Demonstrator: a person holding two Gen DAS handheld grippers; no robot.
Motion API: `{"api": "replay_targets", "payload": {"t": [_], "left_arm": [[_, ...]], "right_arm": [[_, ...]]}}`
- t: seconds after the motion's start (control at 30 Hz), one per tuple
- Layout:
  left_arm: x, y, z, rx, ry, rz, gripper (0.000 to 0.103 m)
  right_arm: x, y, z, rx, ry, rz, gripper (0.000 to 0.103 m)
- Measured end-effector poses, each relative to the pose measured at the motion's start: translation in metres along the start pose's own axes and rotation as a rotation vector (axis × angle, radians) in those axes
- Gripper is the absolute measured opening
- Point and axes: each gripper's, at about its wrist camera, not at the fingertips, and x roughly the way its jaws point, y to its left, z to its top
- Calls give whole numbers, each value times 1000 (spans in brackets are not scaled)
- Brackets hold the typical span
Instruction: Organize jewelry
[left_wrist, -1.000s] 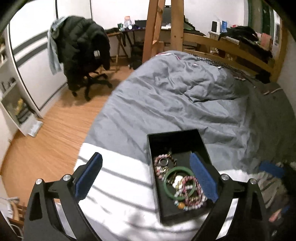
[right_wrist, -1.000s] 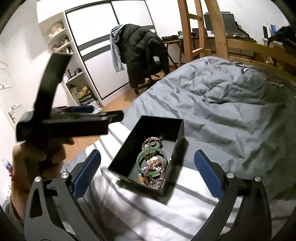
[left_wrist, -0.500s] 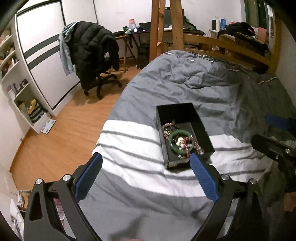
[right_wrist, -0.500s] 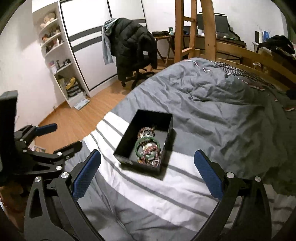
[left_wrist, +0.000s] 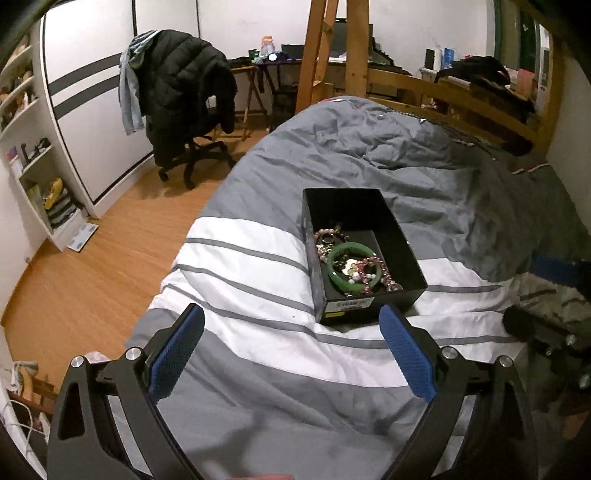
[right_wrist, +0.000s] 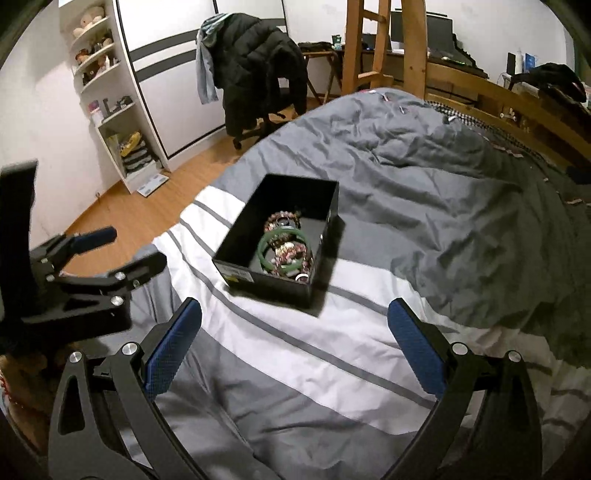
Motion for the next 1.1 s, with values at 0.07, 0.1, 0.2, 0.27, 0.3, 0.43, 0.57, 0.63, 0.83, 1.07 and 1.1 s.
{"api": "replay_targets", "payload": {"t": [0.07, 0.1, 0.2, 0.27, 0.3, 0.43, 0.57, 0.63, 0.83, 1.07, 1.1], "left_arm": [[2, -4, -1, 19, -1, 4, 95], [3, -6, -1, 33, 3, 11, 96], [8, -16, -2, 77, 20, 59, 97], [10, -17, -3, 84, 24, 53, 97], [9, -16, -3, 83, 24, 52, 97], [13, -12, -2, 54, 42, 35, 97], [16, -12, -3, 47, 56, 20, 97], [17, -14, -4, 57, 58, 21, 97], [18, -18, -5, 77, 55, 27, 97], [18, -19, -4, 78, 62, 24, 97], [18, -20, -4, 80, 63, 26, 97]], "right_arm": [[5, -1, -2, 1, 12, 1, 99], [7, 0, -3, 1, 17, 3, 99], [11, 1, -4, -3, 24, 6, 99], [13, 2, -4, -5, 28, 7, 99], [14, 3, -5, -8, 29, 6, 99], [17, 2, -7, -1, 33, 11, 99], [18, 2, -7, 0, 35, 9, 99], [18, 1, -8, -1, 34, 8, 99], [18, 1, -8, 2, 35, 8, 99], [18, 0, -8, 2, 35, 7, 99], [18, 0, -8, 1, 36, 8, 99]]}}
